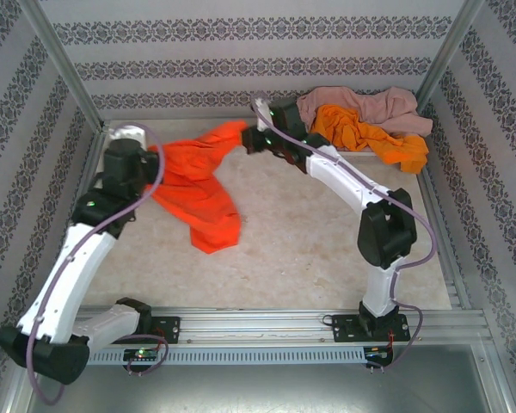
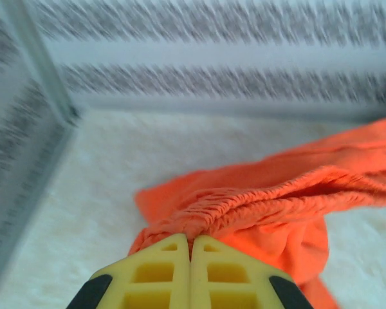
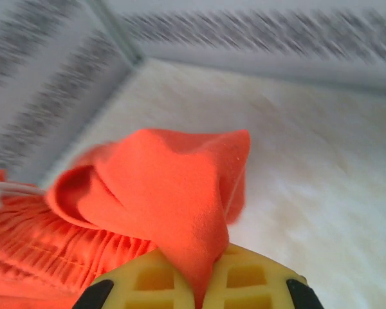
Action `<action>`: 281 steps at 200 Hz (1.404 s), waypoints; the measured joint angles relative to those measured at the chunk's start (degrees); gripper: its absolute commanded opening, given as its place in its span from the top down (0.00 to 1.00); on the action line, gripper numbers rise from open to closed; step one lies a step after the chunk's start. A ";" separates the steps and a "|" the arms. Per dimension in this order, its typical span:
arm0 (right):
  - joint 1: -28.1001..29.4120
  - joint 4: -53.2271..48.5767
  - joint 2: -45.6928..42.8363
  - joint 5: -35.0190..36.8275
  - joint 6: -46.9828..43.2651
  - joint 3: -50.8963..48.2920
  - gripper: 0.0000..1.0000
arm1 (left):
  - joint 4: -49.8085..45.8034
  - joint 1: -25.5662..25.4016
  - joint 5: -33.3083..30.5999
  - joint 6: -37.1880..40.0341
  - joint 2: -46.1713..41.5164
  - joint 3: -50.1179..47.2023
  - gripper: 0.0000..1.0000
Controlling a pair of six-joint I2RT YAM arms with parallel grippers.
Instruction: Fold and stack the shorts
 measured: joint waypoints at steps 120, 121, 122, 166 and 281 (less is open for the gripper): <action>2.05 -4.00 23.91 -20.87 16.06 52.85 1.00 | -7.41 -1.38 6.08 8.90 2.40 33.22 1.00; 1.75 -3.89 23.80 -20.96 16.04 52.39 1.00 | -7.04 -1.81 6.19 8.81 2.21 32.52 1.00; 1.60 -3.80 23.71 -21.05 16.06 52.13 1.00 | -6.75 -2.05 6.23 8.79 2.10 32.13 1.00; -7.19 -4.15 21.68 -23.32 14.88 37.62 1.00 | 5.55 -23.17 8.26 6.84 0.22 5.01 1.00; -15.61 -11.54 21.70 -14.10 8.66 23.74 0.37 | 35.34 -45.38 18.47 -9.77 33.57 -7.30 0.25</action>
